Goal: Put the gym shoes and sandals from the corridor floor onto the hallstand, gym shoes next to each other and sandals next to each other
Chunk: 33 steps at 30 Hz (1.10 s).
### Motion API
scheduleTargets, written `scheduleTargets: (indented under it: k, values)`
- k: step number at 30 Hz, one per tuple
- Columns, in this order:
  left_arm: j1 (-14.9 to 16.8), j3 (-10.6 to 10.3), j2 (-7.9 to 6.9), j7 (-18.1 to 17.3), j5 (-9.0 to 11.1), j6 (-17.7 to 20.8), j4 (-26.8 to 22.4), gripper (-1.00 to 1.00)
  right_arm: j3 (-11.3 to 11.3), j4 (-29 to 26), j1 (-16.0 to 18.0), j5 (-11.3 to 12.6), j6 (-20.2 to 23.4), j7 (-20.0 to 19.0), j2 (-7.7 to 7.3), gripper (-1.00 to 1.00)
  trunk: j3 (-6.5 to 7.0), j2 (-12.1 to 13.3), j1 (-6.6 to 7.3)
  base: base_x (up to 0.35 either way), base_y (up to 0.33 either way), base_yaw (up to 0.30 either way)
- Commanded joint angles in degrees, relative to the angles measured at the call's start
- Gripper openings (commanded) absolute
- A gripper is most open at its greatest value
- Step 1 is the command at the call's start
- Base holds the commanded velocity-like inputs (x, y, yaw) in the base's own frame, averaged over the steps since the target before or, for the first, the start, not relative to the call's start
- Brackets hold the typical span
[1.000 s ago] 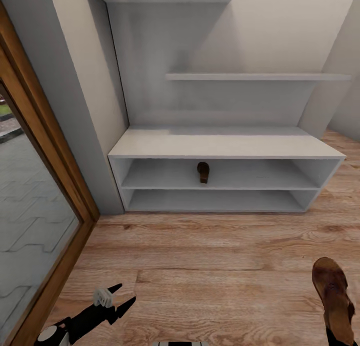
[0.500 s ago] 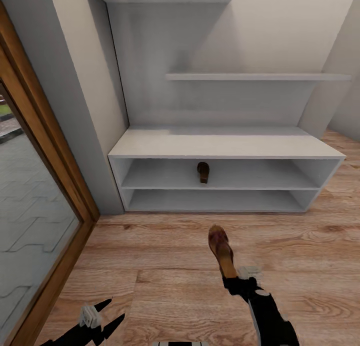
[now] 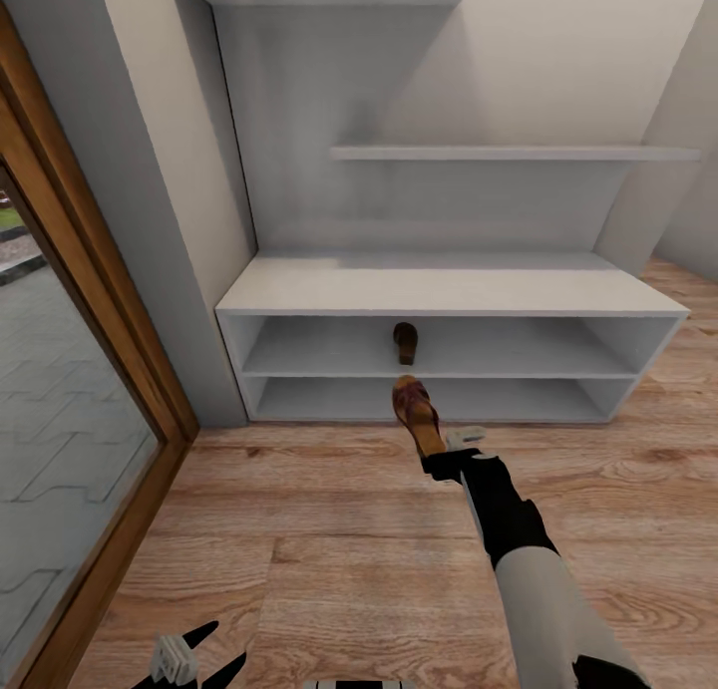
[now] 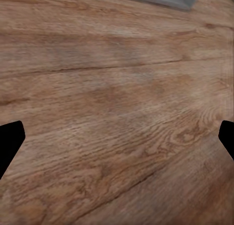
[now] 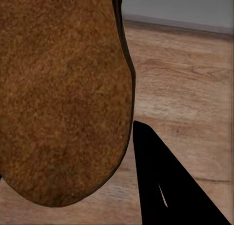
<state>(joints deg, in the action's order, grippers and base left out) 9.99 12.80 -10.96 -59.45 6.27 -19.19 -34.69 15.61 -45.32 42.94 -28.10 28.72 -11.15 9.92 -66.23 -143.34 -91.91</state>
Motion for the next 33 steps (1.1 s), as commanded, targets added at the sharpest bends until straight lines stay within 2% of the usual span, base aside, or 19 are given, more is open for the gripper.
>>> scheduleTargets:
  k: [1, 5, 17, 22, 28, 30, 32, 33]
  values:
    - [0.03, 0.09, 0.05, -0.15, 0.09, -0.28, 0.06, 1.00, 0.29, -0.04, 0.11, -0.48, 0.26, -0.34, 0.08, -1.00, -0.05, -0.02, 0.01, 0.000, 0.000, 0.000]
    - [0.03, 0.15, 0.19, 0.00, 0.13, -0.24, 0.00, 1.00, 0.29, -0.27, 0.21, -0.55, 0.28, -0.31, 0.08, -1.00, -0.05, -0.02, 0.01, 0.000, 0.000, 0.003]
    - [0.03, 0.19, -0.06, -0.05, 0.43, -0.17, -0.13, 1.00, 0.38, -0.02, 0.22, -0.56, 0.28, -0.36, 0.08, -1.00, -0.07, -0.02, 0.01, 0.008, 0.000, 0.254]
    - [0.03, 0.22, -0.12, 0.11, 0.68, -0.06, -0.25, 1.00, 0.57, -0.11, 0.22, -0.71, 0.28, -0.30, 0.08, -1.00, -0.07, -0.02, 0.01, 0.255, 0.000, 0.063]
    - [0.03, 0.21, -0.06, 0.11, 0.75, -0.07, -0.40, 1.00, 1.01, 0.30, 0.22, -0.41, 0.30, 3.67, 0.08, -1.00, -0.07, -0.02, 0.01, 0.043, 0.000, 0.001]
    - [0.03, 0.21, -0.04, 0.12, 0.76, -0.06, -0.43, 1.00, 1.00, 0.35, 0.22, 0.46, 0.29, 5.50, 0.08, -1.00, -0.07, -0.02, 0.01, 0.009, 0.000, 0.000]
    - [0.03, 0.23, -0.04, 0.12, 0.76, -0.04, -0.45, 1.00, 1.00, 0.42, 0.22, 2.43, 0.29, 7.27, 0.08, -1.00, -0.07, -0.02, 0.01, 0.005, 0.000, 0.000]
    - [0.03, 0.25, -0.03, 0.12, 0.76, -0.01, -0.45, 1.00, 1.00, 0.53, 0.22, 4.27, 0.28, 8.42, 0.08, -1.00, -0.07, -0.02, 0.01, 0.003, 0.000, 0.000]
